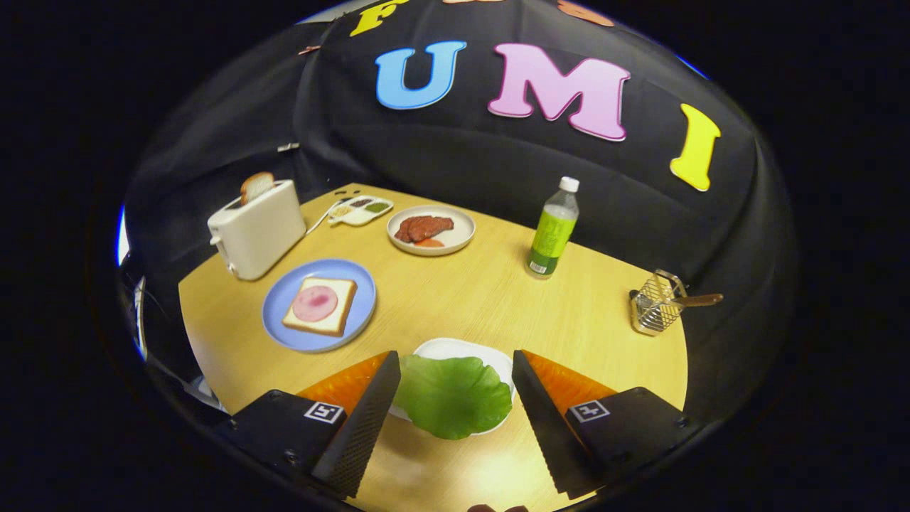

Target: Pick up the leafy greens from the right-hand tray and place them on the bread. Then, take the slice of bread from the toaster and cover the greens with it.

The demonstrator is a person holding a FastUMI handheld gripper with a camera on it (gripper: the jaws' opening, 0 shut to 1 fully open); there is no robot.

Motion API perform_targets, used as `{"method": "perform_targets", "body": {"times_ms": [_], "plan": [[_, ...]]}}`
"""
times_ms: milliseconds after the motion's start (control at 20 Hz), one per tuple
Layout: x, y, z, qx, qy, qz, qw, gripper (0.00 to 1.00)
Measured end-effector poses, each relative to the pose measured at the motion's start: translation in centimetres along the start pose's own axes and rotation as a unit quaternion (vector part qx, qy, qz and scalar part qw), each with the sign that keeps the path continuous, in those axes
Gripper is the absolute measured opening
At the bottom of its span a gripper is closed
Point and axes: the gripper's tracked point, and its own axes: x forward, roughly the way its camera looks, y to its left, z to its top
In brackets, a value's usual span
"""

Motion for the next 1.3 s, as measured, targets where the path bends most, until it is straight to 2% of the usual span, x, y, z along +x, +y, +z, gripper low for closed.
{"method": "perform_targets", "body": {"times_ms": [150,400,600,800,950,1000,1050,1200,1250,1300], "plan": [[3.0,0.7,-2.5,-0.046,0.04,0.024,0.998,0.99],[6.7,1.6,-6.4,-0.082,0.103,0.061,0.989,0.99],[7.7,1.0,-7.6,-0.065,0.121,0.068,0.988,0.99],[8.2,1.3,-7.8,-0.007,0.137,0.083,0.987,0.98],[8.1,1.7,-7.9,-0.021,0.145,0.082,0.986,0.94],[8.0,1.6,-7.9,-0.018,0.148,0.08,0.986,0.82],[8.1,1.7,-8.0,-0.015,0.149,0.079,0.986,0.82],[8.0,2.1,-7.8,-0.02,0.149,0.085,0.985,0.55],[8.2,1.9,-7.8,-0.018,0.147,0.075,0.986,0.55],[8.1,1.9,-7.6,-0.015,0.148,0.071,0.986,0.2]]}}
